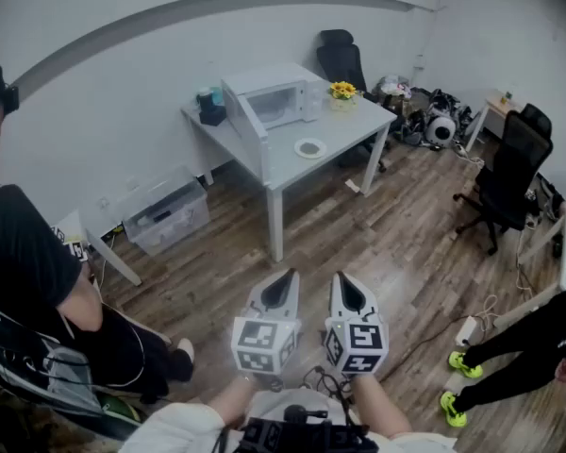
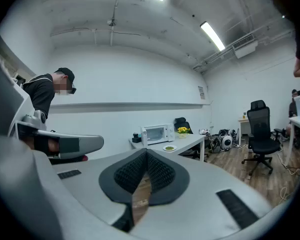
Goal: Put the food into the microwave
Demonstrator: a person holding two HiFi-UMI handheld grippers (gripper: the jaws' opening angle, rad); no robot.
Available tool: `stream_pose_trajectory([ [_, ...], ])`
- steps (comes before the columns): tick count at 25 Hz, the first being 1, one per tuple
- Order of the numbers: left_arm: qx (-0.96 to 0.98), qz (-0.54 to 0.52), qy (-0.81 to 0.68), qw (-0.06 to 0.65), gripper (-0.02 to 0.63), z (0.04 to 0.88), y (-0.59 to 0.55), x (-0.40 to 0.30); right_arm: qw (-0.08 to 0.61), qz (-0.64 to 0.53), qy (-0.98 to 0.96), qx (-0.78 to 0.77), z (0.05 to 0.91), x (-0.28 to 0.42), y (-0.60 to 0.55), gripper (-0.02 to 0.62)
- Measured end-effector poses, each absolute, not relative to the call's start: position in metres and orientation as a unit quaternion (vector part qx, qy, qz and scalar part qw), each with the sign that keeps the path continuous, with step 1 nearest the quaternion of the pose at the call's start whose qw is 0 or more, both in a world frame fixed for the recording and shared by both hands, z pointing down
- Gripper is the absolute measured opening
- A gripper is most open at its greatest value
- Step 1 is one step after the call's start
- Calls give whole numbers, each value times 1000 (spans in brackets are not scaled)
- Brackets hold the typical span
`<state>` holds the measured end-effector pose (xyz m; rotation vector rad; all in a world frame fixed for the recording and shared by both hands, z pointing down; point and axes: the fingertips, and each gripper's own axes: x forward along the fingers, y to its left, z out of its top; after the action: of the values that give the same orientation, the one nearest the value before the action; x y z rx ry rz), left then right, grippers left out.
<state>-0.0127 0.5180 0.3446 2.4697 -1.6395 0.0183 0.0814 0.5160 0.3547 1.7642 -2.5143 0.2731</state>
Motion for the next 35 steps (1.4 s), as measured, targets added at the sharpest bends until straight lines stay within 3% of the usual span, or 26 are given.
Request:
stream_pose_trajectory([
  [23,836,12,-542,83,11,349,465,-63,13,84,-798,597,353,36,469,23],
  [35,844,17,-531,77,11,358,432,-51,14,90,-785,613,365,52,440,23],
])
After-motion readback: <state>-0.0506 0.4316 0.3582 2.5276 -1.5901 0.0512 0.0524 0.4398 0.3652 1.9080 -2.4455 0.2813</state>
